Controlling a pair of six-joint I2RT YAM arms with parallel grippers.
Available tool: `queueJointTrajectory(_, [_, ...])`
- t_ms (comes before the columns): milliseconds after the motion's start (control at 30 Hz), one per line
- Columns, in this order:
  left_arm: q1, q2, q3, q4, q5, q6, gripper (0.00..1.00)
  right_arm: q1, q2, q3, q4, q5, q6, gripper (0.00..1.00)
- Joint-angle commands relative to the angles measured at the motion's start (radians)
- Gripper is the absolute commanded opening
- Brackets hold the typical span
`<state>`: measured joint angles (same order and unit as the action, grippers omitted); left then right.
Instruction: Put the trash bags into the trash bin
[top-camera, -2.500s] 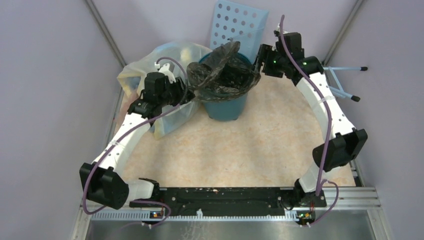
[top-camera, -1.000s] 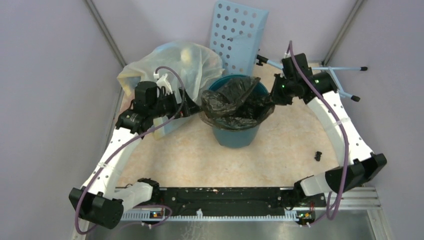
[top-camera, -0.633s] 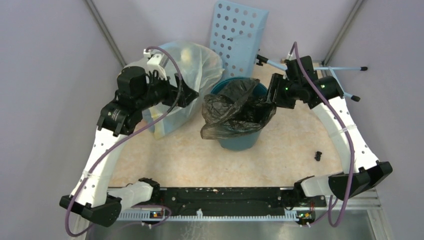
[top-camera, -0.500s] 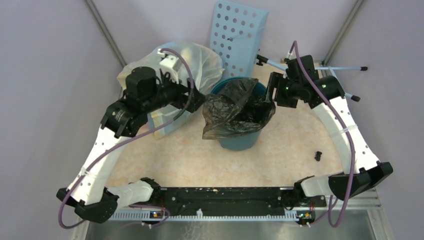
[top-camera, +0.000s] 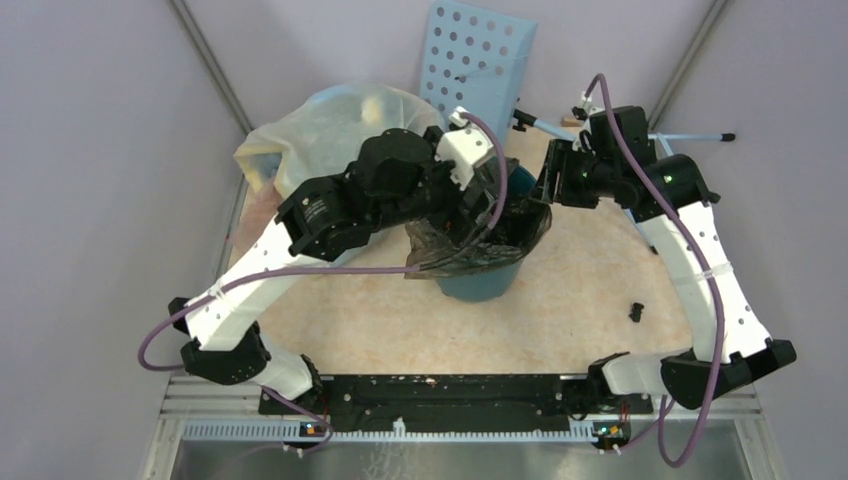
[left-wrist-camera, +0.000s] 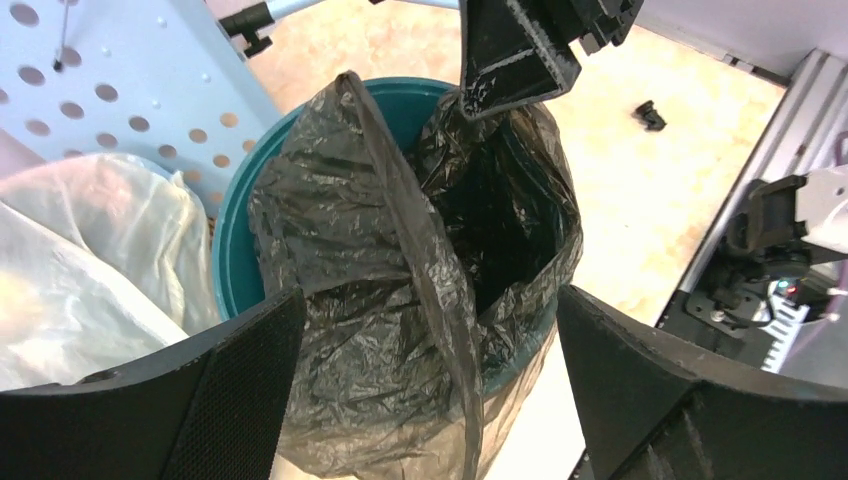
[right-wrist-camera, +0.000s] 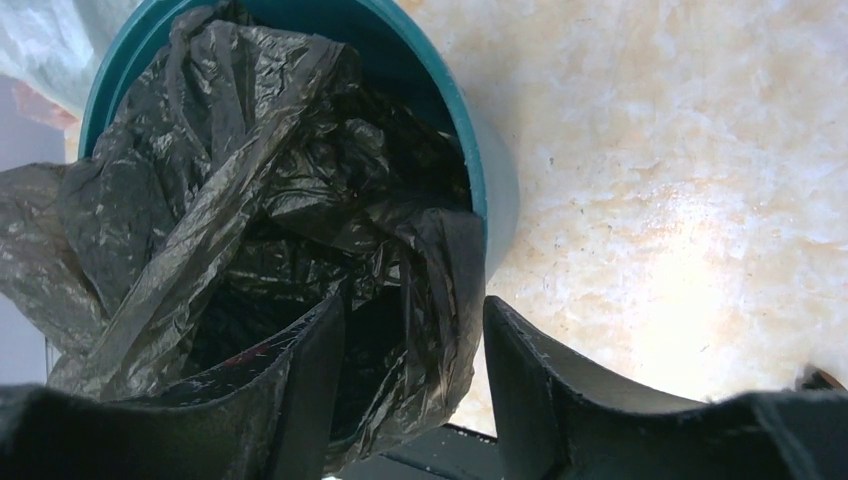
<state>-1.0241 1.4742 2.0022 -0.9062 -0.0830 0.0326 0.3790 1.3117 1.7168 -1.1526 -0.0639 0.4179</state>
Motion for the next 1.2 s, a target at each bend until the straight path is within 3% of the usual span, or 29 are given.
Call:
queueJointTrajectory(0, [-0.042,0.059,0.091,-0.096,-0.111,0.083,0.99,0.009,-0.045,-0.012,0.009,-0.056,-0.024,0.54])
queueJointTrajectory(200, [-0.043,0.107,0.101,-0.143,-0.071,0.061,0.94,0.009,-0.064,-0.065,0.006,-0.047,-0.024,0.46])
queueJointTrajectory(467, [-0.042,0.154,0.091,-0.197,-0.066,0.016,0.8,0.009,-0.079,-0.09,0.011,-0.045,-0.021,0.24])
queueJointTrajectory(533, [-0.041,0.155,0.078,-0.205,-0.067,0.011,0.75,0.009,-0.081,-0.092,0.013,-0.045,-0.021,0.14])
queueJointTrajectory(600, [-0.04,0.151,0.064,-0.195,-0.081,-0.013,0.59,0.009,-0.084,-0.085,0.01,-0.034,-0.021,0.0])
queueJointTrajectory(767, [-0.036,0.11,0.021,-0.12,-0.126,-0.089,0.0,0.008,-0.133,-0.078,0.033,0.038,-0.001,0.0])
queueJointTrajectory(1167, [0.101,0.033,-0.014,-0.052,0.013,-0.18,0.0,0.007,-0.227,-0.096,0.032,0.143,0.036,0.0])
